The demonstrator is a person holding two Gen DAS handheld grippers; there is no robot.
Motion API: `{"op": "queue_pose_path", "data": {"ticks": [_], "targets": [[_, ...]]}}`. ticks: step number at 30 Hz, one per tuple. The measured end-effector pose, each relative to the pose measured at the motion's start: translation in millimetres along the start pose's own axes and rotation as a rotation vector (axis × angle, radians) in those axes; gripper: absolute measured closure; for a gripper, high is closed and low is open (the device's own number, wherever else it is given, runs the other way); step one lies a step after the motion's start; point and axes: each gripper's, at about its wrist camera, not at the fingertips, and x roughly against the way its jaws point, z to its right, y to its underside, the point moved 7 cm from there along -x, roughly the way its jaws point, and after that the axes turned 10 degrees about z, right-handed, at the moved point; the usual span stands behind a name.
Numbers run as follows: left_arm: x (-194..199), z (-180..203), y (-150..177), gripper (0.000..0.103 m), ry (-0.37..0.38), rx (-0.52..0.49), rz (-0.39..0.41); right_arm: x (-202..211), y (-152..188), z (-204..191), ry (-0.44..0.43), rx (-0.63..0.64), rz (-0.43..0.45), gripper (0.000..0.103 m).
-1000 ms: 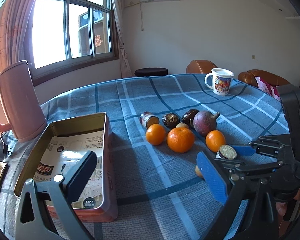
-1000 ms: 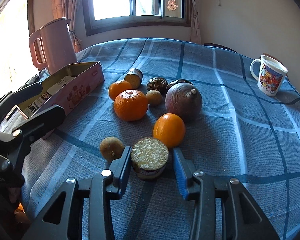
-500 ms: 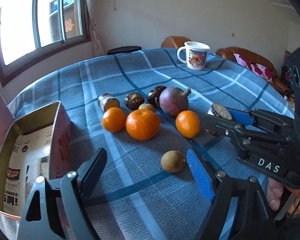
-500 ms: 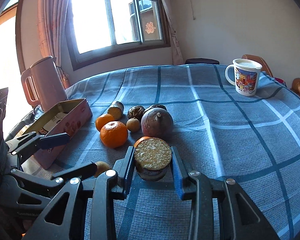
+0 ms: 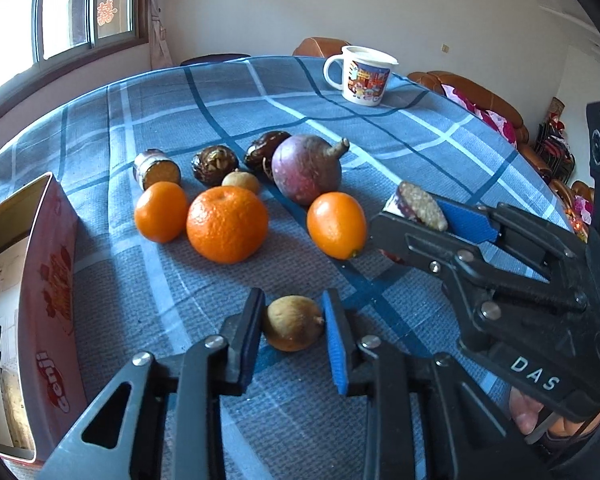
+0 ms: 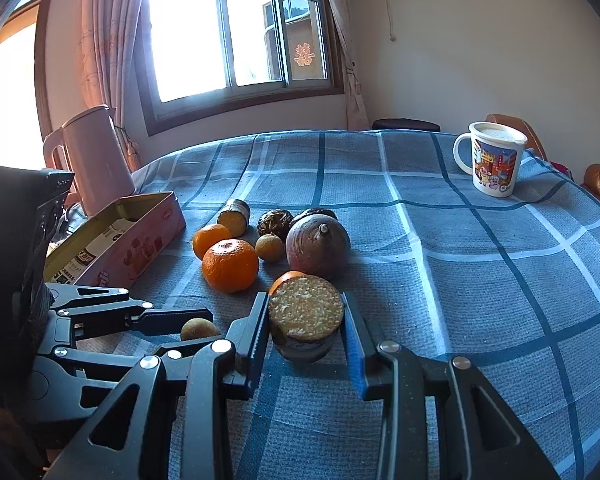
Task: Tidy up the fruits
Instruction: 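Grasp the brown kiwi with the left tool while the right tool holds the biscuit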
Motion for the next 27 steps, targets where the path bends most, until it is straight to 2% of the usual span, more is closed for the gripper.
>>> {"op": "queue_pose_path", "data": {"ticks": [18,27], "targets": [[29.9,-10.5,-9.5,0.072,-0.006,0.051,0.164,8.7,-3.5,-11.2,0.007,0.076,0.062,0.067],[48.8,-9.6,-19.5,0.072,0.003,0.044,0.269,12.6,-6.0,-13.7,-0.032,0.086,0.089,0.067]]}}
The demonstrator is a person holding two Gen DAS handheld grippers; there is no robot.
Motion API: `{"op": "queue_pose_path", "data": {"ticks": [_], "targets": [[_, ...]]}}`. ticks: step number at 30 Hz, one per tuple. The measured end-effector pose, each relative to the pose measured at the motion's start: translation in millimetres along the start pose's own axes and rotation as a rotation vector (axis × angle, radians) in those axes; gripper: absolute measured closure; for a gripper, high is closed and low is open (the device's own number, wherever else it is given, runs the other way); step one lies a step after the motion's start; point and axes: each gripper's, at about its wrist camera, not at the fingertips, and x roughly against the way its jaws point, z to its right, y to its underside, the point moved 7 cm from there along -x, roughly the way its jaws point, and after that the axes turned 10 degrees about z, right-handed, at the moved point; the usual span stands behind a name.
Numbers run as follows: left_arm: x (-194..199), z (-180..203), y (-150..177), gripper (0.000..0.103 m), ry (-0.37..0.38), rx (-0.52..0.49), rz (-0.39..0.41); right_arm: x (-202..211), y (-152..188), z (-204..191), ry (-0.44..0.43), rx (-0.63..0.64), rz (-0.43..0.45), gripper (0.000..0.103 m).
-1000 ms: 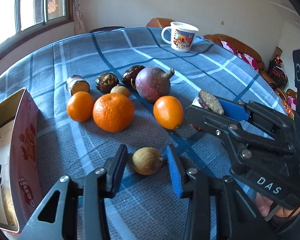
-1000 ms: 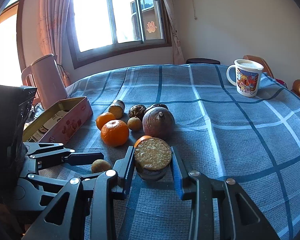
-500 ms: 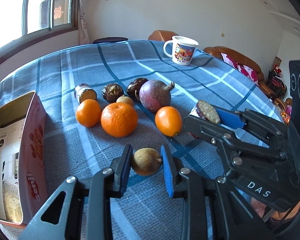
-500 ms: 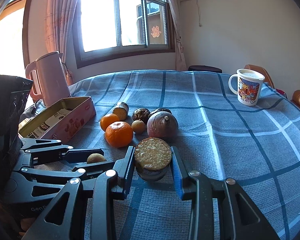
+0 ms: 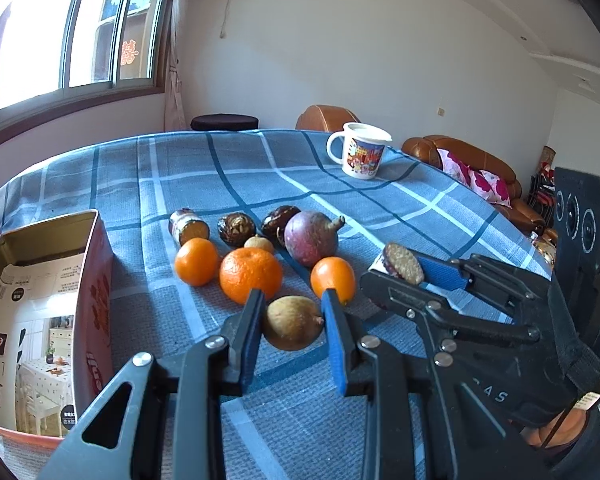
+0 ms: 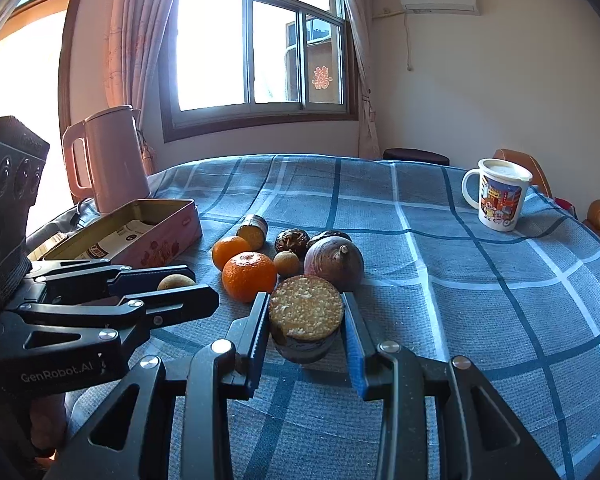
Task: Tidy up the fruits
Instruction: 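Grasp the brown kiwi with the left tool while the right tool holds the biscuit, then carry the kiwi in the left tool and biscuit in the right tool over the tin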
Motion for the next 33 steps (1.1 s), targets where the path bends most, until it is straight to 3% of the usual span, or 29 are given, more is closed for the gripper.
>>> {"op": "queue_pose_path", "data": {"ticks": [4,7,13,20,33], "targets": [[6.3,-3.0,-12.3,0.072,0.0,0.0,0.042,-2.1,0.3,0.4,-0.013,-0.007,-0.01,0.067],[10.8,-7.6,-21.8,0.072,-0.064,-0.07,0.087,-2.6,0.4,0.0,-0.023,-0.008,-0.013,0.067],[11.5,-22.7,-32.0,0.072,-0.06,-0.049,0.093,-6.0,-0.8,0.4,-0.027,-0.012,-0.021,0.067],[7.8,-39.2,-39.2,0.072,-0.119,-0.062,0.085,-12.7,0.0,-2.1,-0.034,0.003,-0.047,0.067],[10.4,-60.3,-43.3,0.072,-0.189,-0.059,0.074,-13.7,-35.3,-22.2,-0.055,0.052,0.032,0.067]]}}
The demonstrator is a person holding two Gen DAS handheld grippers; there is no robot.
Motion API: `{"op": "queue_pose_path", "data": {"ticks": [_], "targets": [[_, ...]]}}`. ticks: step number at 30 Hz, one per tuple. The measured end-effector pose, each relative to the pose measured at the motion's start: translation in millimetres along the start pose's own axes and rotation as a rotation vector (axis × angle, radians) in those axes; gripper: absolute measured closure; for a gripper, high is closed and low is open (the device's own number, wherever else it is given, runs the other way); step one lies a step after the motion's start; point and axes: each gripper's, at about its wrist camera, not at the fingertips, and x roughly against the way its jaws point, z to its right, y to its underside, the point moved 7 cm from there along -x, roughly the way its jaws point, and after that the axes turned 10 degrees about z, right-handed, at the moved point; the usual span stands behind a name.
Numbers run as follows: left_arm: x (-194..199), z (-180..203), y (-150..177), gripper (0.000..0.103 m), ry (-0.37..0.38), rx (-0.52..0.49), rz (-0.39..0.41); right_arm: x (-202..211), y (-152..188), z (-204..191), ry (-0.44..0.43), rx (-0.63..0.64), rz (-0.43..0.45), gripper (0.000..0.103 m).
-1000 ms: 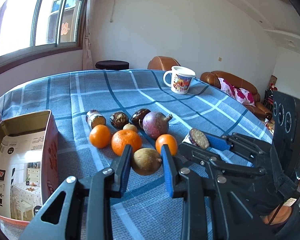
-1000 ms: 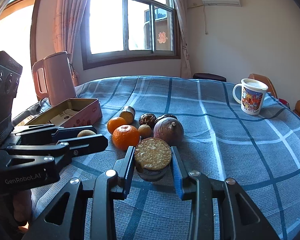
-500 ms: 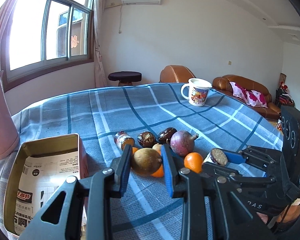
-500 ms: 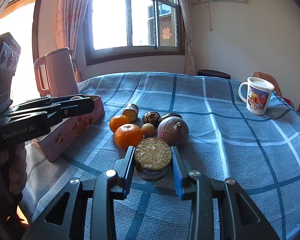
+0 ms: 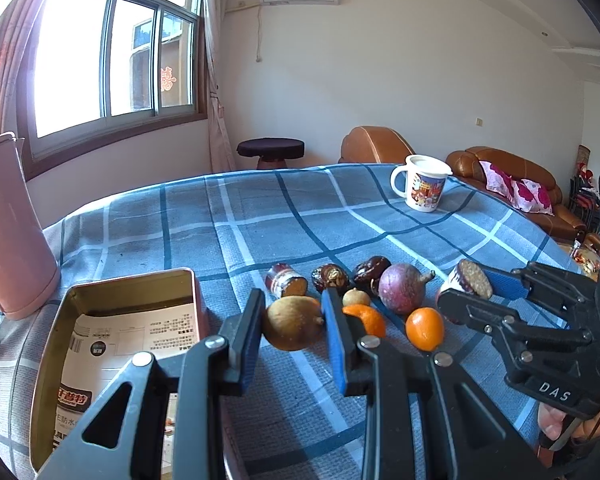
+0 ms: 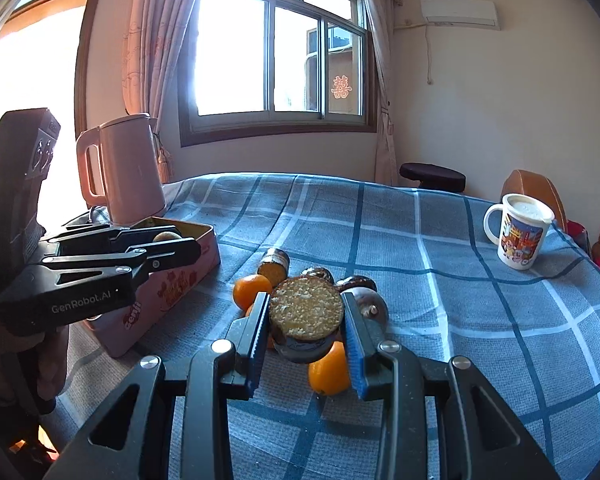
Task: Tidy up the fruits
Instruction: 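Carry the kiwi in the left tool and biscuit in the right tool over the tin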
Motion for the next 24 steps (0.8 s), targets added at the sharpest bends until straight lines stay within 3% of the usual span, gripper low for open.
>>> {"op": "queue_pose_path", "data": {"ticks": [24], "targets": [[18.5,-72.2,2.4,0.072,-0.169,0.059,0.006,-34.5,-40.7,-80.4,-0.165,0.12,0.055,0.067]]}}
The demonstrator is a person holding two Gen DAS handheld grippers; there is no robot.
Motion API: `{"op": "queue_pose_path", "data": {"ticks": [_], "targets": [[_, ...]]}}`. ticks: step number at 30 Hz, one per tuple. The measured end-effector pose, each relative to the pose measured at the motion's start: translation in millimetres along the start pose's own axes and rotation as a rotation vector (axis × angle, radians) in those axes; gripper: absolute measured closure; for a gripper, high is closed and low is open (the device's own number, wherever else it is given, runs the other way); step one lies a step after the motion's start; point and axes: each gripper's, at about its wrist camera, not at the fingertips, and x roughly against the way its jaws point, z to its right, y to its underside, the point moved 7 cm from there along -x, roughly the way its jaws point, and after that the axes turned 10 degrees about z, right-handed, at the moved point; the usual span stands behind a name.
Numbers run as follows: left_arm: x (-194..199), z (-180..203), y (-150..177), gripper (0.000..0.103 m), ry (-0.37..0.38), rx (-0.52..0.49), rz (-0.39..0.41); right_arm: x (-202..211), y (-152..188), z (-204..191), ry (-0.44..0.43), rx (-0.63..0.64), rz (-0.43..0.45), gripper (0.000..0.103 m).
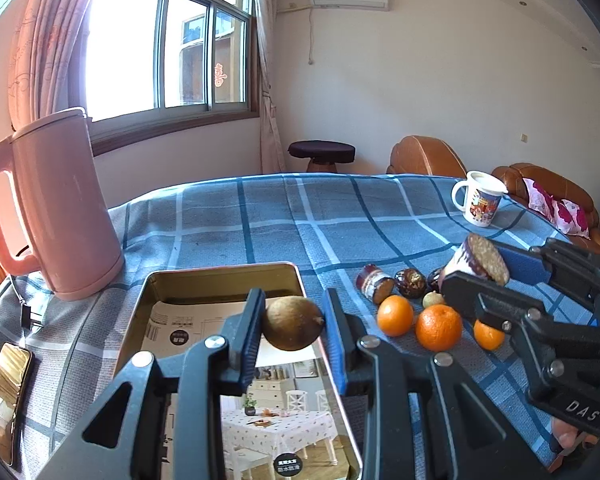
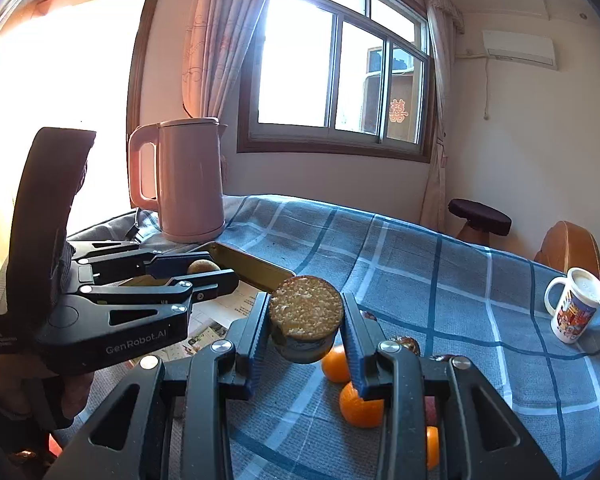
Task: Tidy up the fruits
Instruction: 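Carry the kiwi in the left tool and biscuit in the right tool over the tin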
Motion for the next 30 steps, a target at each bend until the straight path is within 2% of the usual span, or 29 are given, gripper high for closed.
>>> {"op": "queue_pose_path", "data": {"ticks": [13,30], "targets": [[-6.2,-40.6,9.7,0.072,-0.072,0.039,-0.035,-38.2,-17.7,-31.6,-0.079,0.026,-0.011,0.067],[-16.8,-68.0,18.2,0.072,-0.125,0.05,-0.08,-68.5,-8.2,-44.2,-0.101,0.032,-0.056,0.067]]}}
